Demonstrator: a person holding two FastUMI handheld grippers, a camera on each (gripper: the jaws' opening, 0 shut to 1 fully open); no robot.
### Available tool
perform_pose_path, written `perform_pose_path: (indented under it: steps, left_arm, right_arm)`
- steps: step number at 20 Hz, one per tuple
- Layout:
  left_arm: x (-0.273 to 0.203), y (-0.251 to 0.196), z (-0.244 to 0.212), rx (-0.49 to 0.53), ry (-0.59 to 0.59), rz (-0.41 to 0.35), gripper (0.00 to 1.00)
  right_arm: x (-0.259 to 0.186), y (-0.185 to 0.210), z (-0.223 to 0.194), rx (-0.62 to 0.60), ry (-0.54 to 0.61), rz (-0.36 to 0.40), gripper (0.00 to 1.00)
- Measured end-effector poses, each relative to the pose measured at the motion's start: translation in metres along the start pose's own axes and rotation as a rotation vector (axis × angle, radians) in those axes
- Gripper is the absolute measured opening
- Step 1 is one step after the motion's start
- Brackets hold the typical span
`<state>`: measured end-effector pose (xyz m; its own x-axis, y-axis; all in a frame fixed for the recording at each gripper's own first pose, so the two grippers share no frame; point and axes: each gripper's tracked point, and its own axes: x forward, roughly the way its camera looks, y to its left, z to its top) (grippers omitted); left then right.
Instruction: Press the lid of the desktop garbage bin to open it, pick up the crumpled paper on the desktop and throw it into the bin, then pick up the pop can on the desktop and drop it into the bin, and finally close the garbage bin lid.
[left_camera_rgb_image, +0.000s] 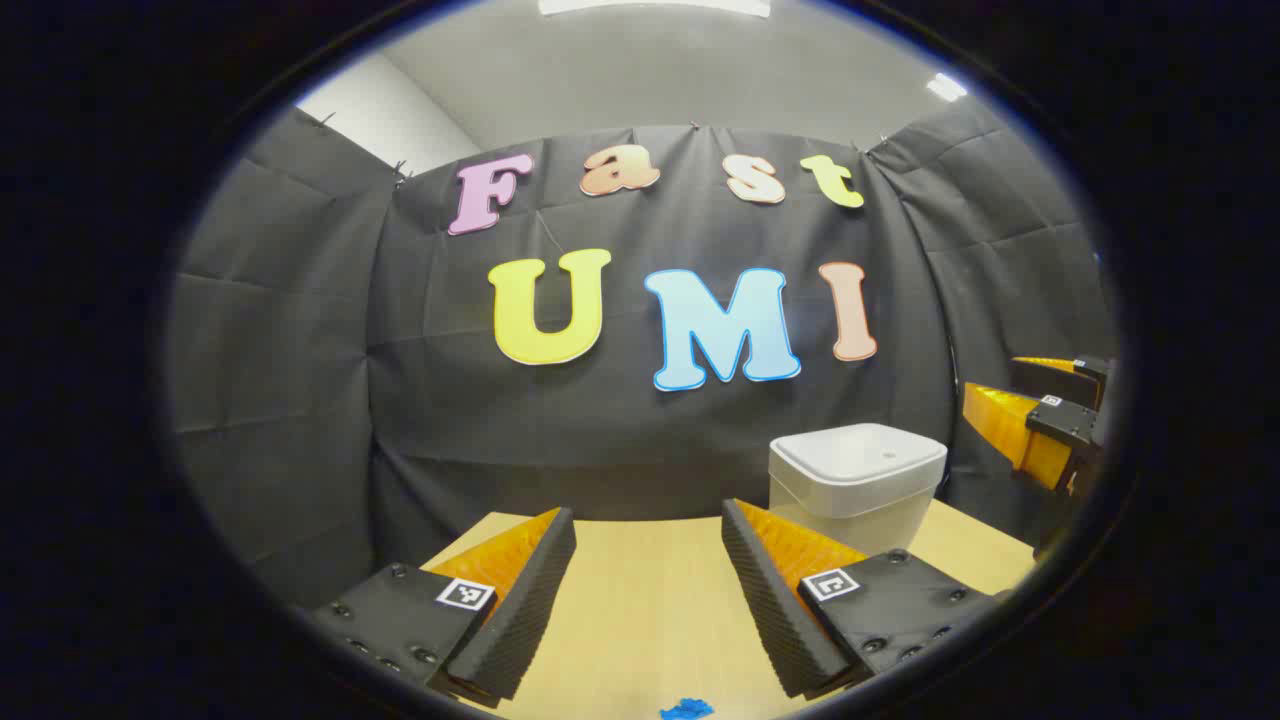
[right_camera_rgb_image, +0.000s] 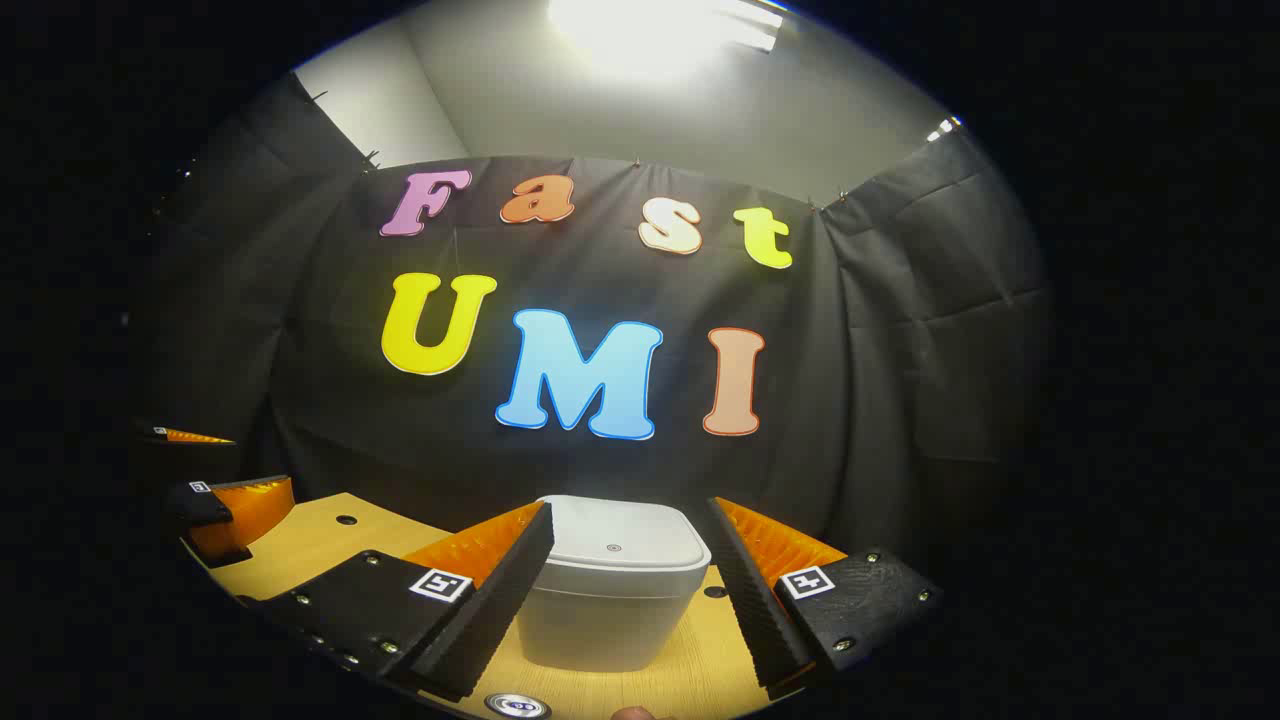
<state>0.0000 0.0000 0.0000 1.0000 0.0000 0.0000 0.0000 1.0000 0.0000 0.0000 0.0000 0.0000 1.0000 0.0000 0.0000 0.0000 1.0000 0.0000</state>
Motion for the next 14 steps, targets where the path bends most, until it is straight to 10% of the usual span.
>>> perform_pose_path:
  steps: [14]
  left_arm:
    - [0.0006, -0.0031, 0.0028, 0.001, -0.011, 0.007, 0.90]
  right_arm:
    - [-0.0010, -0.0026, -0.0061, 0.000, 0.015, -0.006, 0.96]
